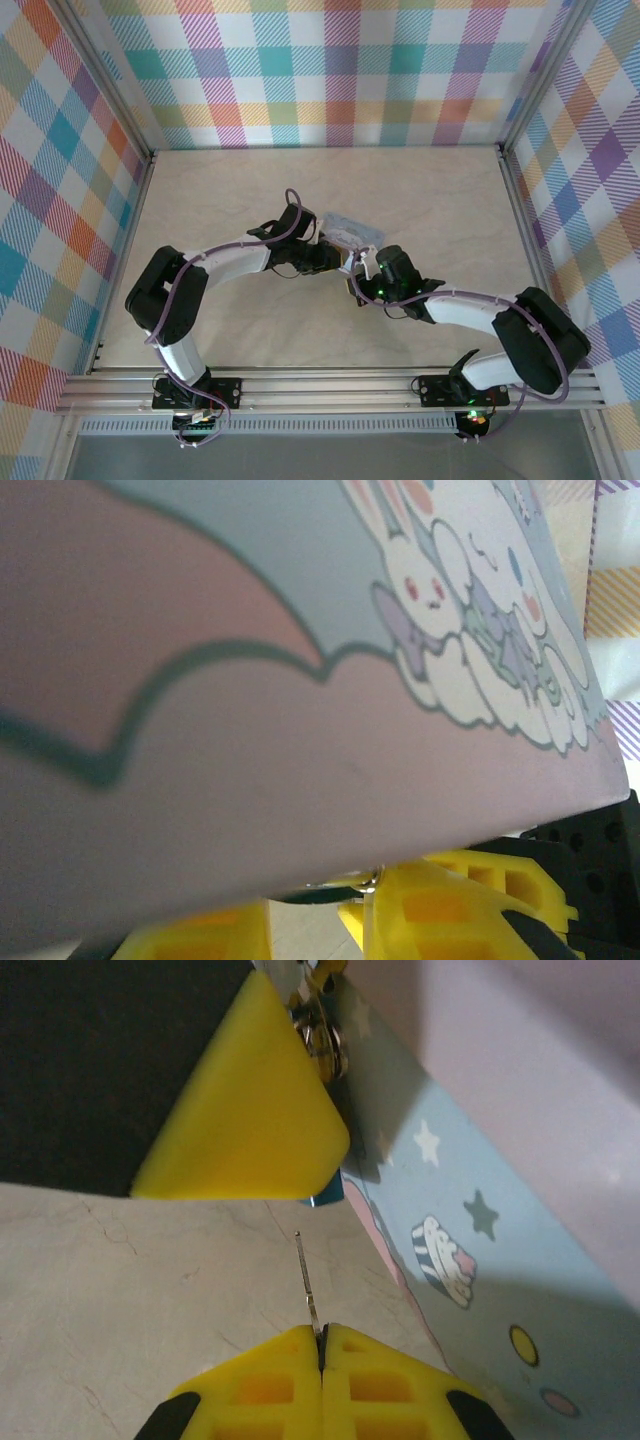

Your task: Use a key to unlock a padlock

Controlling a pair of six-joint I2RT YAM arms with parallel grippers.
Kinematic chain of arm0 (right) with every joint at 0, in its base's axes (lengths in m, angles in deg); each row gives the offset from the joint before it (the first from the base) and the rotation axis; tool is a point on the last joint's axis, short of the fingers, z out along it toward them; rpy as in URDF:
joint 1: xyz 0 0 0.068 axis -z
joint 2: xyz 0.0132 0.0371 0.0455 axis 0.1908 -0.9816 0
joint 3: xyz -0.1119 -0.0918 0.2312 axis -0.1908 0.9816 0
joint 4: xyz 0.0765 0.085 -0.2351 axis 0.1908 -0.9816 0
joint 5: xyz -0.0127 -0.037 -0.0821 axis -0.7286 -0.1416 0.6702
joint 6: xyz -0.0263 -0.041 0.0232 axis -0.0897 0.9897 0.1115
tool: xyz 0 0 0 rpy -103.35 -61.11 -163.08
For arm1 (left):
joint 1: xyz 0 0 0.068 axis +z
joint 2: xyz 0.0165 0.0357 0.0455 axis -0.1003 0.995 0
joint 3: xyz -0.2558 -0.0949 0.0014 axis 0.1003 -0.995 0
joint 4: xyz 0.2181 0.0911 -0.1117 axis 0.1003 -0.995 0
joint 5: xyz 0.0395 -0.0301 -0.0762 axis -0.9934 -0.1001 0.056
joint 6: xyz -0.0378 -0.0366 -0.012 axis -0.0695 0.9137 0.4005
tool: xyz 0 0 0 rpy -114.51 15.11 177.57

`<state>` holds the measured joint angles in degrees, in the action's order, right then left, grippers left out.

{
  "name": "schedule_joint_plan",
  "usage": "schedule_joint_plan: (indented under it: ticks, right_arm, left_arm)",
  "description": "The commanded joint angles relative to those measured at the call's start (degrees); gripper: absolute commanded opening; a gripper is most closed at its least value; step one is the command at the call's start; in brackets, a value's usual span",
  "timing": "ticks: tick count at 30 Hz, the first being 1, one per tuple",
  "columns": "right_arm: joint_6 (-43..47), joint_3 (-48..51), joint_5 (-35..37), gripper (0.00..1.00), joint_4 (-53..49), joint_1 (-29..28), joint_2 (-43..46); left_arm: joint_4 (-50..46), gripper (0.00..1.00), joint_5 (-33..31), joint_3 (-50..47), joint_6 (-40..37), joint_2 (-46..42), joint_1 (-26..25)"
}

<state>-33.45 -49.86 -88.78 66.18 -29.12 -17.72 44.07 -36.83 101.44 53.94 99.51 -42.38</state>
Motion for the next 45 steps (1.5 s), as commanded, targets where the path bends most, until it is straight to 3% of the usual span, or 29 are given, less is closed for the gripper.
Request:
schedule_joint_plan:
  ticks: [1, 45]
  right_arm:
    - [0.2, 1.0, 0.4, 0.0, 4.3, -0.2, -1.3]
    - [-3.0, 3.7, 2.9, 0.0, 11.7, -0.2, -0.4]
  left_arm:
    - [0.4, 0.21, 1.5, 2.2, 1.1, 0.1, -0.5]
    - [0.3, 0.2, 0.5, 1.3, 1.8, -1.1, -0.5]
